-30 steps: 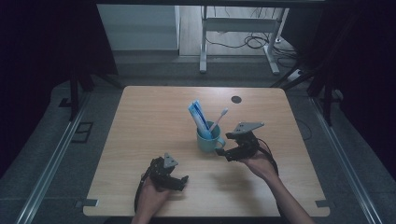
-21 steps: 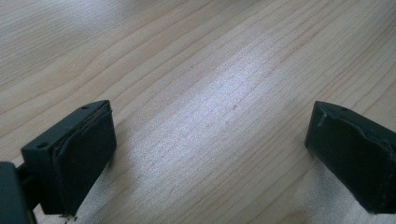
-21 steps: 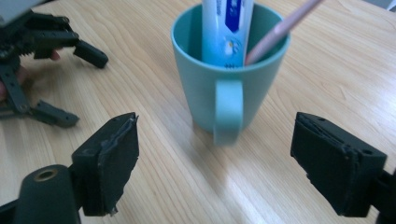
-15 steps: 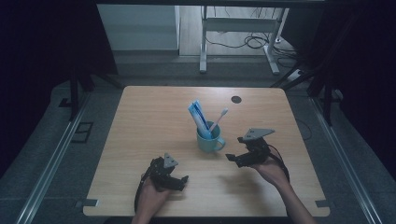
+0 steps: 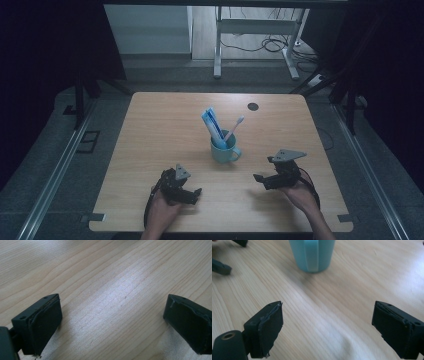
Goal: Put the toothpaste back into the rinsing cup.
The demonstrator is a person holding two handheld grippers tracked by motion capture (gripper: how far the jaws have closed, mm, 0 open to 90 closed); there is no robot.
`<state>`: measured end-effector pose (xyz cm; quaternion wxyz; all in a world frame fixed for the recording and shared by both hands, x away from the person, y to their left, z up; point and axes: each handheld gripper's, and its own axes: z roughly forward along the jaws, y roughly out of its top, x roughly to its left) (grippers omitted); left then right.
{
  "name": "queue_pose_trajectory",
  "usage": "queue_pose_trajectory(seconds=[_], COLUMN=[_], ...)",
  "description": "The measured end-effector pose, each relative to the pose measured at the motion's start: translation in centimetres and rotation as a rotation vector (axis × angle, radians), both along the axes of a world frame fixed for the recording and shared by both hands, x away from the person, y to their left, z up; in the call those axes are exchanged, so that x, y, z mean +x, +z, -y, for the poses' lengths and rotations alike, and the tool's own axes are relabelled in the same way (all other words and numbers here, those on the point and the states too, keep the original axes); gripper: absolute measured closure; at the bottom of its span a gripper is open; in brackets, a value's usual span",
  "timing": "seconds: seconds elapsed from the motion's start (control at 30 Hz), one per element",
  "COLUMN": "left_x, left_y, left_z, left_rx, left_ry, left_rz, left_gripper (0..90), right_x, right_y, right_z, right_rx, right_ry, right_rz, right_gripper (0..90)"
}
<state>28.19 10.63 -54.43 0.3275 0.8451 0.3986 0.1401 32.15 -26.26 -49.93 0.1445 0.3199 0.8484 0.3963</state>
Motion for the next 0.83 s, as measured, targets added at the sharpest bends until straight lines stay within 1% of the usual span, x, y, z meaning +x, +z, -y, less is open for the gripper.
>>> queue_pose_trajectory(seconds=[0.03,0.07,0.13,0.2,0.27,0.3,0.33,0.37,0.4,0.5,0.53,0.6,0.63,0.67,0.7,0.8,0.83], left_x=[0.0,0.0,0.0,0.0,0.0,0.0,0.0,0.0,0.0,0.1,0.0,0.0,0.0,0.0,0.0,0.0,0.0], left_y=[0.0,0.0,0.0,0.0,0.0,0.0,0.0,0.0,0.0,0.0,0.0,0.0,0.0,0.0,0.0,0.0,0.0], left_z=[0.0,0.0,0.0,0.0,0.0,0.0,0.0,0.0,0.1,0.2,0.2,0.3,0.3,0.3,0.4,0.6,0.6], left_rx=[0.000,0.000,0.000,0.000,0.000,0.000,0.001,0.001,0.001,0.005,0.002,0.002,0.002,0.002,0.003,0.004,0.004], left_ry=[0.000,0.000,0.000,-0.001,-0.001,-0.001,-0.001,-0.001,0.001,0.004,0.009,0.015,0.022,0.022,0.026,0.046,0.045], left_rz=[0.000,0.000,-0.001,-0.001,-0.001,-0.002,-0.002,-0.003,-0.004,-0.005,-0.004,-0.004,-0.004,-0.004,-0.004,-0.005,-0.005], left_gripper=[2.0,2.0,2.0,1.9,1.9,1.9,1.6,1.6,0.8,0.0,0.0,0.0,0.0,0.0,0.0,0.0,0.0], right_x=[0.0,-0.2,-0.4,-0.7,-0.9,-0.9,-1.1,-1.1,-1.2,-1.4,-1.4,-1.5,-1.7,-1.7,-1.7,-1.7,-1.7], right_y=[0.0,-0.5,-0.8,-1.7,-2.0,-2.3,-2.8,-2.8,-3.3,-4.0,-4.0,-4.3,-4.2,-4.2,-4.3,-4.3,-4.3], right_z=[0.0,0.5,0.7,1.3,1.5,1.6,1.9,1.9,2.1,2.3,2.3,2.4,2.4,2.4,2.5,2.5,2.5], right_rx=[0.000,0.003,0.008,0.010,0.011,0.008,-0.005,-0.005,-0.019,-0.026,-0.026,-0.054,-0.054,-0.054,-0.053,-0.049,-0.049], right_ry=[0.000,-0.011,-0.018,-0.034,-0.039,-0.042,-0.051,-0.051,-0.057,-0.066,-0.066,-0.068,-0.073,-0.073,-0.071,-0.070,-0.071], right_rz=[0.000,0.000,-0.005,-0.005,-0.010,-0.015,-0.022,-0.022,-0.024,-0.034,-0.034,-0.039,-0.025,-0.025,-0.030,-0.034,-0.035], right_gripper=[10.0,10.0,10.1,10.1,10.1,10.1,10.1,10.0,10.0,10.0,10.0,10.0,11.2,11.2,13.3,13.3,13.3])
